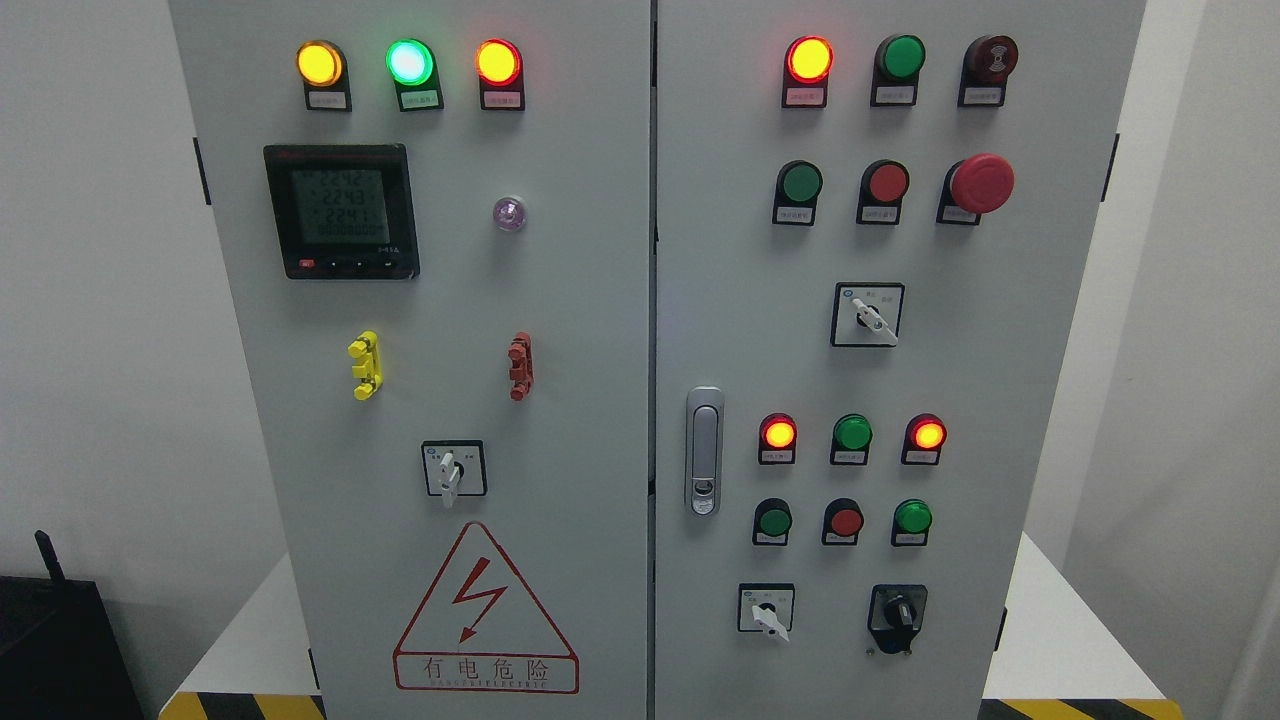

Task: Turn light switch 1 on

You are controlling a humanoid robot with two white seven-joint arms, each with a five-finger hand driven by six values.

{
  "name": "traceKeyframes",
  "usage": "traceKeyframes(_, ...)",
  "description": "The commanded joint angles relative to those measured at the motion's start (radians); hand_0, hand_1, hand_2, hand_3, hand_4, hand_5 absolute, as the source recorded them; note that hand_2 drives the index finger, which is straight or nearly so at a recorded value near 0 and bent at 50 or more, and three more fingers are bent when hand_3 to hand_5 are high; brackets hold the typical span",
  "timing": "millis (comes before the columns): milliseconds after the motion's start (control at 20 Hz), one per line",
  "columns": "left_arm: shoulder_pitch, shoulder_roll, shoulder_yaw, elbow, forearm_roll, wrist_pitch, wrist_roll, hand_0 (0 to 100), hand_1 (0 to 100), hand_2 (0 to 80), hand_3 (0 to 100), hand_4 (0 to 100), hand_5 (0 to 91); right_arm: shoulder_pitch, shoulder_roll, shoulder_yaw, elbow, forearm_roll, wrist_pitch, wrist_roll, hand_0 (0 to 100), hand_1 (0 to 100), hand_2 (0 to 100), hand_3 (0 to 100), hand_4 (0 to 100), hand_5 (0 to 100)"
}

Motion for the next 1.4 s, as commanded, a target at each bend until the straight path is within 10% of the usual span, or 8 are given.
traceKeyframes(0, -0.017, -0.001, -0.006, 0.008, -0.001, 0.0, 0.002, 20, 0, 0.0, 0, 0, 0.0, 0.0, 0.001, 0.001, 0.0, 0.0, 0.0, 0.001, 12, 39, 0, 0, 0, 0)
traceKeyframes(550, -0.006, 0.004, 0.026, -0.034, 0.001, -0.001, 0.013, 20, 0, 0.0, 0, 0, 0.0, 0.0, 0.0, -0.001, 0.0, 0.0, 0.0, 0.001, 12, 39, 0, 0, 0, 0)
traceKeyframes(1350, 0.169, 0.016, 0.477, -0.542, -0.01, -0.023, 0.016, 26, 0, 0.0, 0, 6, 0.0, -0.001, 0.0, -0.001, 0.0, 0.001, -0.001, 0.001, 12, 39, 0, 0, 0, 0)
